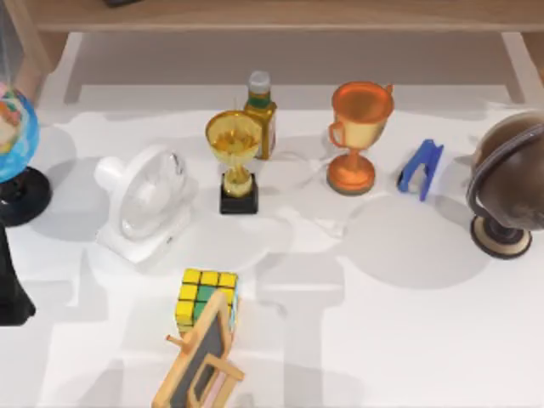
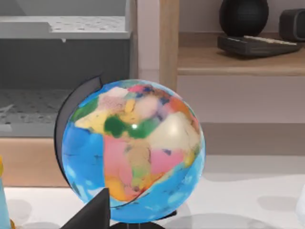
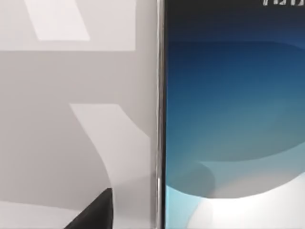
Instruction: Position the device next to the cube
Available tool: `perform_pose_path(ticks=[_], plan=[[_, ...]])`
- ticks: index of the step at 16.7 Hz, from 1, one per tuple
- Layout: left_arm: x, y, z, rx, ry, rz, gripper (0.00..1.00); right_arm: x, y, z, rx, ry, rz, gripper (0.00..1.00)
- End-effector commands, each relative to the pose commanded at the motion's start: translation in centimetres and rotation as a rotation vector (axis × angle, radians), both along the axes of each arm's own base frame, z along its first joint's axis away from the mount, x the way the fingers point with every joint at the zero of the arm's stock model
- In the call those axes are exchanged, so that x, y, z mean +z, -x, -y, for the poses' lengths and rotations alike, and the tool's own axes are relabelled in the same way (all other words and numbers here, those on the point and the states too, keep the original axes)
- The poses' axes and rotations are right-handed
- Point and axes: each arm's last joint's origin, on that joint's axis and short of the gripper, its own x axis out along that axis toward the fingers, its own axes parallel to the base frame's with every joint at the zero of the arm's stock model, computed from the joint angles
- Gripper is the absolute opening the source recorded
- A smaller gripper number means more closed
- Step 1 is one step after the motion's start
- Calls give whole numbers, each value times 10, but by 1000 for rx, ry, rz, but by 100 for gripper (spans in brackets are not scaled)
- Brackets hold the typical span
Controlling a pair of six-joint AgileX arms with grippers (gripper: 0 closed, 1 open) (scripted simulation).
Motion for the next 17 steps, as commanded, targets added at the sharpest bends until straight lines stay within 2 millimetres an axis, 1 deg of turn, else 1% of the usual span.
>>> perform_pose_path(ticks=[1,3,7,12,13,17], plan=[[0,0,0,0,0,0,100,11,-1,1,1,7,18,0],[0,0,0,0,0,0,100,14,-2,1,1,7,19,0],[0,0,0,0,0,0,100,29,-1,1,1,7,18,0],[0,0,0,0,0,0,100,30,-1,0,0,4,15,0],[0,0,0,0,0,0,100,33,-3,0,3,10,23,0],[0,0,0,0,0,0,100,59,-17,-10,38,45,76,0]])
